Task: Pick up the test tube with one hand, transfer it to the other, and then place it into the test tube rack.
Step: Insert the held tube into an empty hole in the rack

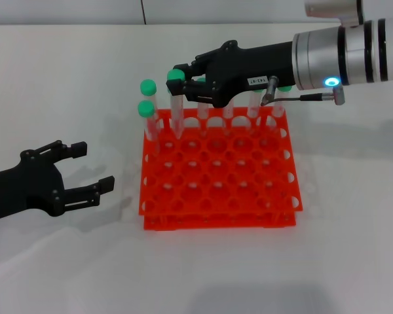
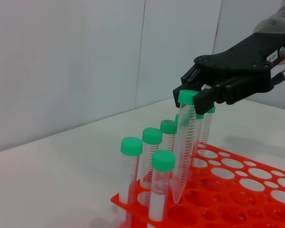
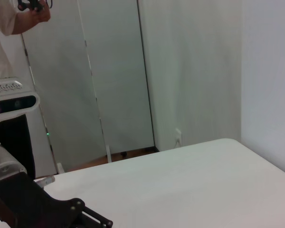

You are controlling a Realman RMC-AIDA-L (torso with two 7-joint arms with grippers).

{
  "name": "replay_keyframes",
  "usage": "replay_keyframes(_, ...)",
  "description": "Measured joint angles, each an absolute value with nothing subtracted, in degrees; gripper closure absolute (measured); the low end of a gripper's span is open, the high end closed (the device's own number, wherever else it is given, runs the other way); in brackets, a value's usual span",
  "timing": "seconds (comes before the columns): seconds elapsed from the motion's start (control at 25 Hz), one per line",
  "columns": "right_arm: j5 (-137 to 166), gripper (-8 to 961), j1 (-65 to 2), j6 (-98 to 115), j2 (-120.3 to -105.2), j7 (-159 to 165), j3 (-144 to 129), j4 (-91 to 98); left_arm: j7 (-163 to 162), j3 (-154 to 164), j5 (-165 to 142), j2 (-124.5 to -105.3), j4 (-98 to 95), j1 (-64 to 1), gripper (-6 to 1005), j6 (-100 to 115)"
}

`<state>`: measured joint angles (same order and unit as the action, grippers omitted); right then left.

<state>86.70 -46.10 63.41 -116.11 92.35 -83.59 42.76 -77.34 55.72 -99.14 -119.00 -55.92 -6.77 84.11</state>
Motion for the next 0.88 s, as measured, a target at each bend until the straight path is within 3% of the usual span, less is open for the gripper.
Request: replay_keyframes(0.88, 86.43, 551, -46.34, 59.92, -116.19, 92.40, -88.11, 42.81, -77.37, 55.72, -99.04, -119.00, -55.70, -7.25, 118, 83.77)
